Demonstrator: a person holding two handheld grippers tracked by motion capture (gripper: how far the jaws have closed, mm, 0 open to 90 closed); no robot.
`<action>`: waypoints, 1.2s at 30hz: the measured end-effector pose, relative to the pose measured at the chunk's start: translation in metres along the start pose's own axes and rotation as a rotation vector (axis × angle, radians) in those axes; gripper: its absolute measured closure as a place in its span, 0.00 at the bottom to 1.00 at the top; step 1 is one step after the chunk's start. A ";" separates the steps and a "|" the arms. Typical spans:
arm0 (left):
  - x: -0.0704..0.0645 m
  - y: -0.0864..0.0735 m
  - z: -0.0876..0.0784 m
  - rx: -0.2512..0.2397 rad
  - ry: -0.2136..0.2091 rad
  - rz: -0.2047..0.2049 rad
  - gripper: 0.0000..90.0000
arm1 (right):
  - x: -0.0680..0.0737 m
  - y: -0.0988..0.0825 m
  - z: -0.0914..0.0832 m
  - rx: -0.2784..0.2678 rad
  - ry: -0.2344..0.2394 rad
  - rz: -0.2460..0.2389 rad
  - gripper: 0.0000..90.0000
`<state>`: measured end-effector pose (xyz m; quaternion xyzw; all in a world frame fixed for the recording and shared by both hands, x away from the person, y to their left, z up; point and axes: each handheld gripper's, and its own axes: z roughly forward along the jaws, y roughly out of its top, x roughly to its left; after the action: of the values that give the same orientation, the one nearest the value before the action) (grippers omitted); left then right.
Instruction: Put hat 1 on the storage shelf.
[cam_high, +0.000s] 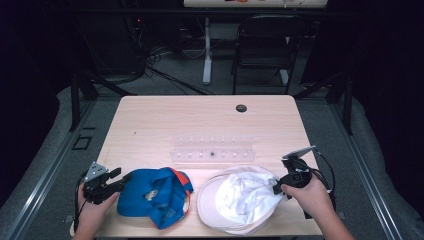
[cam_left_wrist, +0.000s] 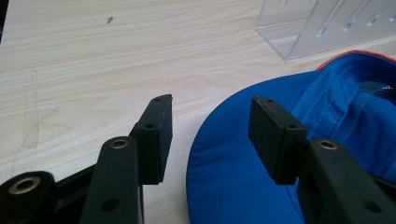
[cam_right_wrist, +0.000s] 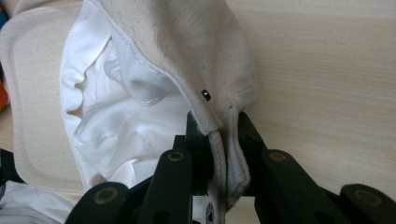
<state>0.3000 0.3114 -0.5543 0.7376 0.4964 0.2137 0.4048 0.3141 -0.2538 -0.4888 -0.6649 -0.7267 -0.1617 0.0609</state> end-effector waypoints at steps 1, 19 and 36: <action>0.000 0.000 0.000 0.000 0.000 0.000 0.56 | 0.001 0.000 -0.001 -0.013 -0.008 0.010 0.89; 0.001 0.000 0.000 -0.001 0.002 -0.002 0.56 | 0.013 0.011 -0.048 -0.032 -0.144 -0.019 0.90; 0.001 -0.001 0.000 0.000 0.003 -0.007 0.56 | 0.030 0.015 -0.088 0.027 -0.054 -0.037 0.90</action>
<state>0.3000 0.3120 -0.5549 0.7355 0.4996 0.2132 0.4048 0.3149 -0.2526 -0.3948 -0.6545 -0.7424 -0.1351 0.0469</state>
